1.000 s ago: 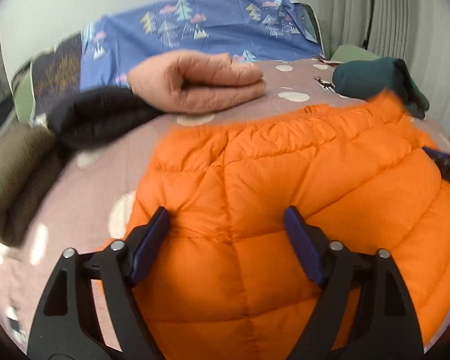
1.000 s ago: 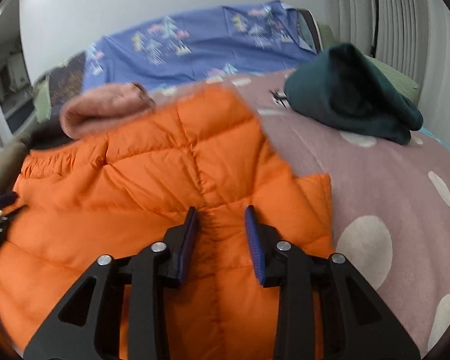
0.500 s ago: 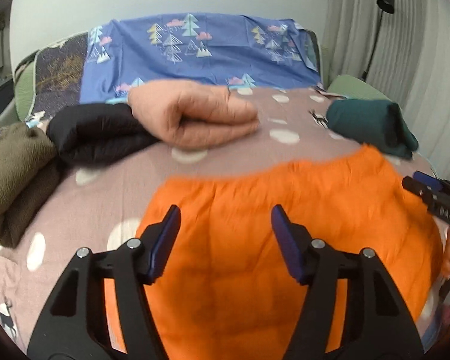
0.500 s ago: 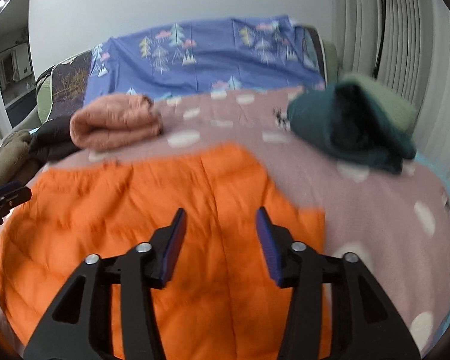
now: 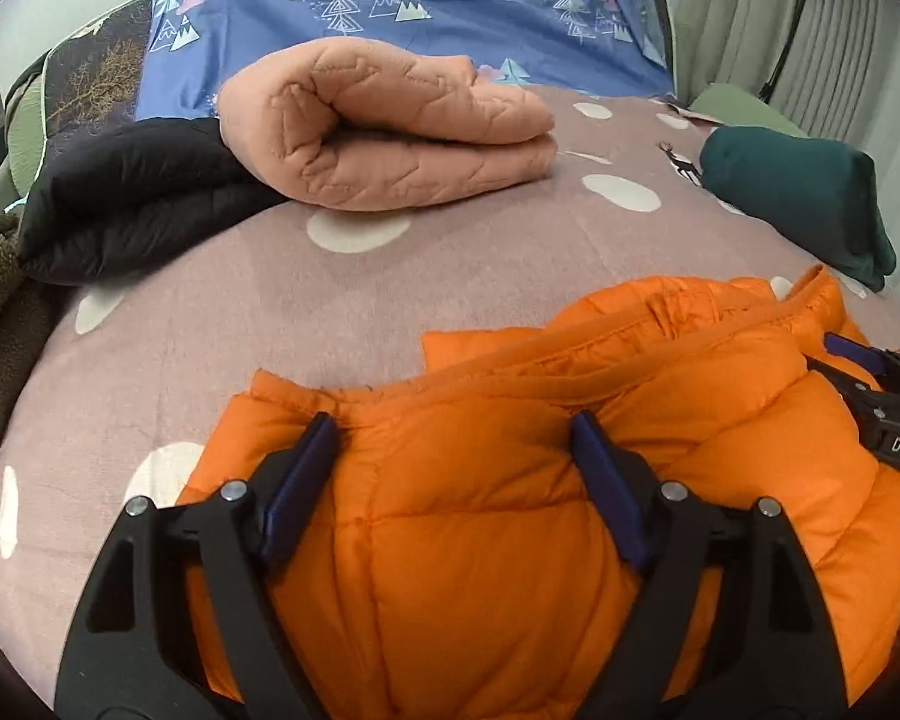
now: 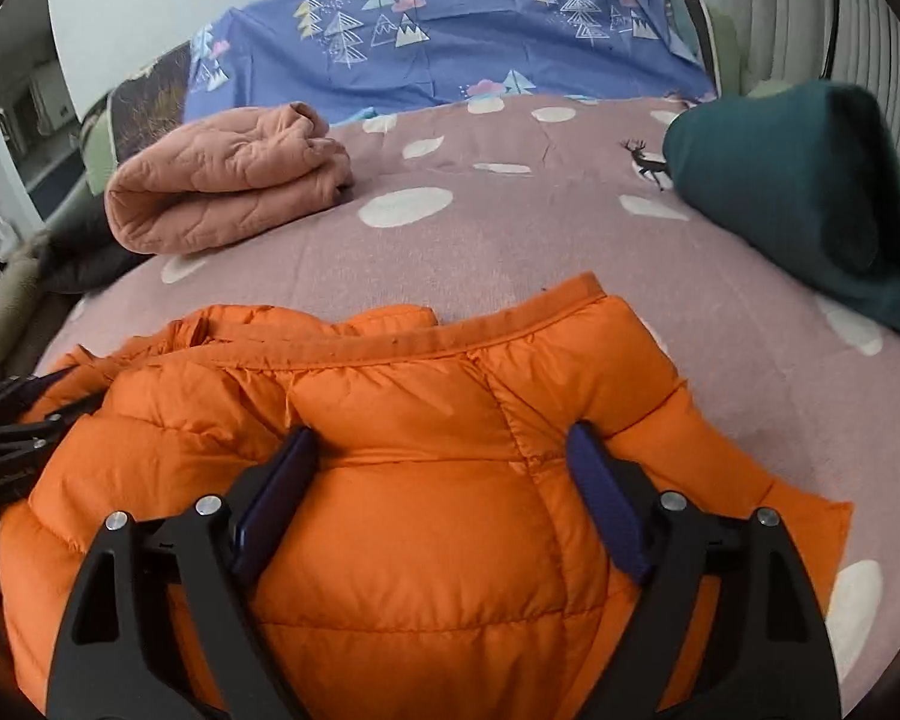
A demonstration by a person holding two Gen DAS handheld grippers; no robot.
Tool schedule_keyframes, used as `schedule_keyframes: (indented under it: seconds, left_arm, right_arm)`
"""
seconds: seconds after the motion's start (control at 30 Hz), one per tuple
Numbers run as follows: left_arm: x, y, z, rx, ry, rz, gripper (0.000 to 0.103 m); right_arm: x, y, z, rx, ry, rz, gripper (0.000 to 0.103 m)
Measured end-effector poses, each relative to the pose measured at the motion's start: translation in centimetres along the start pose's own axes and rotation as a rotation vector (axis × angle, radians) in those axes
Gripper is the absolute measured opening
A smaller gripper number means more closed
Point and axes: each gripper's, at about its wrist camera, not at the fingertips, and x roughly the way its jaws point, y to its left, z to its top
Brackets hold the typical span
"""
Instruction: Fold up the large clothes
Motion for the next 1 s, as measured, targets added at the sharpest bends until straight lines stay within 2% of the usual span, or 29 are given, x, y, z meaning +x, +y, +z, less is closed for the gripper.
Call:
schedule_keyframes:
  seconds: [0.5,0.83,1.0]
  left_arm:
    - [0.8,0.4,-0.6,-0.025,-0.014,-0.034,0.083]
    - [1.6,-0.1,-0.4,-0.008,-0.002,-0.003,0.084]
    - [1.7,0.2,-0.4,-0.023,-0.006,-0.020,0.084]
  right_arm:
    - [1.8,0.8,-0.5,-0.024,0.008,-0.037,0.090]
    - [2.3,0.8,-0.4,-0.023,0.010,-0.041,0.091]
    - [2.4,1.1,-0.5,-0.033,-0.004,-0.070,0.091]
